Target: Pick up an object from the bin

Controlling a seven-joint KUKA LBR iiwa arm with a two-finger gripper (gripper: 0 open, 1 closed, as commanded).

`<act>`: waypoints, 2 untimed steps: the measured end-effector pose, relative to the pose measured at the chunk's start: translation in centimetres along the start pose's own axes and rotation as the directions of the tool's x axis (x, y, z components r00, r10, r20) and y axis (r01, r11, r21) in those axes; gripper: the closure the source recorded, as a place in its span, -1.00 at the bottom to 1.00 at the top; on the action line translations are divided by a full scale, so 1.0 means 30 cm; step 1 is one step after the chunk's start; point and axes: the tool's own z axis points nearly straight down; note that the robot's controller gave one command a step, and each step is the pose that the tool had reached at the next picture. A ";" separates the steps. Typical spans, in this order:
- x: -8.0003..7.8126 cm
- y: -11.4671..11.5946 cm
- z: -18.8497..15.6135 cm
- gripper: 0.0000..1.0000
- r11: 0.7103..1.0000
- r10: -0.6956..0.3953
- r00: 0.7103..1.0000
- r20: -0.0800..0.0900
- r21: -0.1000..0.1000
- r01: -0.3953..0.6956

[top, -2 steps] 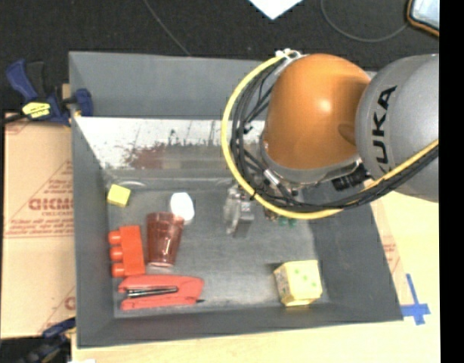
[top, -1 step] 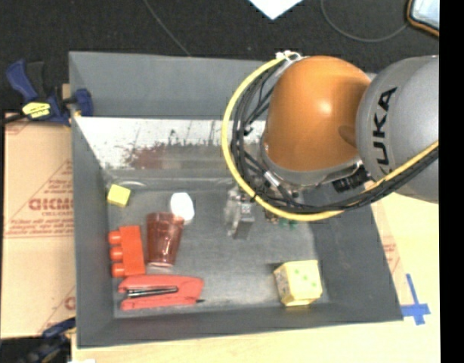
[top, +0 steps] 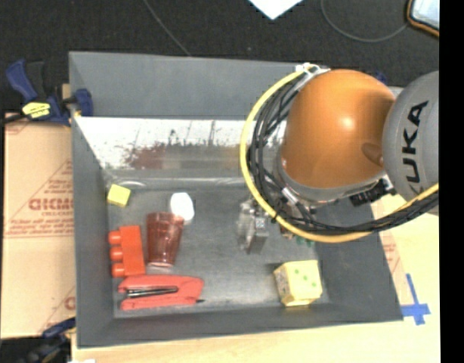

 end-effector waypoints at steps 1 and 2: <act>-0.134 0.068 0.212 1.00 1.000 -0.018 1.000 0.009 -0.001 0.018; -0.151 0.075 0.222 1.00 1.000 -0.020 1.000 0.014 -0.002 0.020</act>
Offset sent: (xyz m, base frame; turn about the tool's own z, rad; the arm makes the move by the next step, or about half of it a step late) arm 0.0468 0.0207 -0.0662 -0.0175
